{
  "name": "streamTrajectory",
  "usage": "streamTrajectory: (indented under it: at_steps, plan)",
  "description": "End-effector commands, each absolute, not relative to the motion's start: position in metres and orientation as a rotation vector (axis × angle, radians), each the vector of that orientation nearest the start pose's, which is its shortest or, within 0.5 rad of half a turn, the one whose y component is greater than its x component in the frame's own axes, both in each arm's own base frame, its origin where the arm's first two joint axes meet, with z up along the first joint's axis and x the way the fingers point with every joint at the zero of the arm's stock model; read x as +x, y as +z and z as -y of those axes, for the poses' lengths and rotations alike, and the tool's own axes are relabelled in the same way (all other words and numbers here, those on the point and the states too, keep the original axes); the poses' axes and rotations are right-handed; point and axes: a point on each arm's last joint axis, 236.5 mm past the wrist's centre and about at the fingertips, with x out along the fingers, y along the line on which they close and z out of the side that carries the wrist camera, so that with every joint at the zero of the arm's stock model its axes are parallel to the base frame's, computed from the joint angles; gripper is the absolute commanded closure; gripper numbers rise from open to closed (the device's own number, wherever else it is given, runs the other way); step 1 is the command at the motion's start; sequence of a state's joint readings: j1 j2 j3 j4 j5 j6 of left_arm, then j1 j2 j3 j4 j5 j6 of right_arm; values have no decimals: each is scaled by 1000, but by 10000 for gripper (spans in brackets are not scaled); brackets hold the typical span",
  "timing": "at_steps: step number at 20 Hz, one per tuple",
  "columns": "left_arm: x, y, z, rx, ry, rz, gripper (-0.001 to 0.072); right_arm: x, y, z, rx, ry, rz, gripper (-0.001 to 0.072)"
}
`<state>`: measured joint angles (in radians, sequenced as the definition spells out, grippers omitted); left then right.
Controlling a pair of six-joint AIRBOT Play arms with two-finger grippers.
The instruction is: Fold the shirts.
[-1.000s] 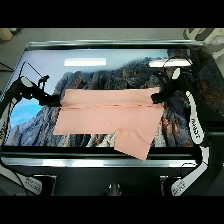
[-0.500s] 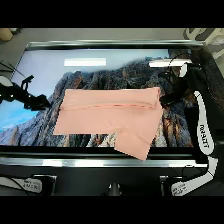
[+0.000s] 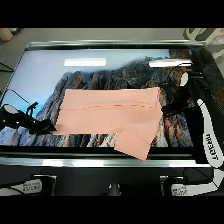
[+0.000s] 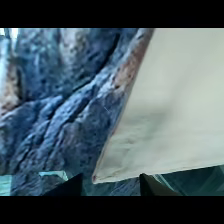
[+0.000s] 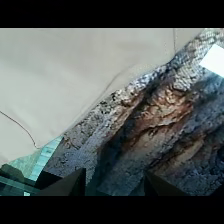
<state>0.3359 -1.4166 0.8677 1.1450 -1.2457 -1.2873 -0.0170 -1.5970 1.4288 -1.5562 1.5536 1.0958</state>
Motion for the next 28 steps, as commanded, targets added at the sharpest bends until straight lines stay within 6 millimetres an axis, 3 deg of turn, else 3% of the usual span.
streamTrajectory:
  at_steps: [1, 2, 3, 5, 7, 10, 13, 15, 16, 21, 25, 28]
  plan:
    - [281, -113, 7, -529, -164, -1627, 260, 358, -35, 3, -328, 408, -1682, 363]
    - [284, -114, 8, -523, -160, -1619, 288, 356, -35, 3, -336, 416, -1686, 363]
    - [287, -115, 9, -524, -148, -1610, 396, 354, -34, 5, -345, 419, -1699, 362]
    - [289, -115, 11, -520, -145, -1605, 679, 344, -33, 7, -363, 441, -1727, 359]
    - [289, -113, 10, -517, -146, -1599, 678, 323, -36, 5, -367, 472, -1745, 350]
    - [293, -106, 9, -497, -157, -1571, 680, 274, -50, -10, -317, 514, -1735, 275]
    - [297, -95, 9, -480, -170, -1534, 679, 246, -67, -62, -78, 569, -1609, 261]
    - [298, -91, 9, -474, -170, -1521, 679, 244, -71, -94, 85, 598, -1521, 258]
    - [298, -90, 9, -473, -170, -1517, 679, 247, -75, -100, 127, 587, -1494, 258]
    - [296, -89, 10, -474, -177, -1527, 679, 246, -88, -97, 159, 533, -1496, 261]
    - [295, -89, 10, -474, -178, -1527, 679, 232, -95, -79, 99, 477, -1576, 281]
    - [296, -89, 10, -474, -177, -1527, 679, 241, -95, -84, 148, 450, -1541, 291]
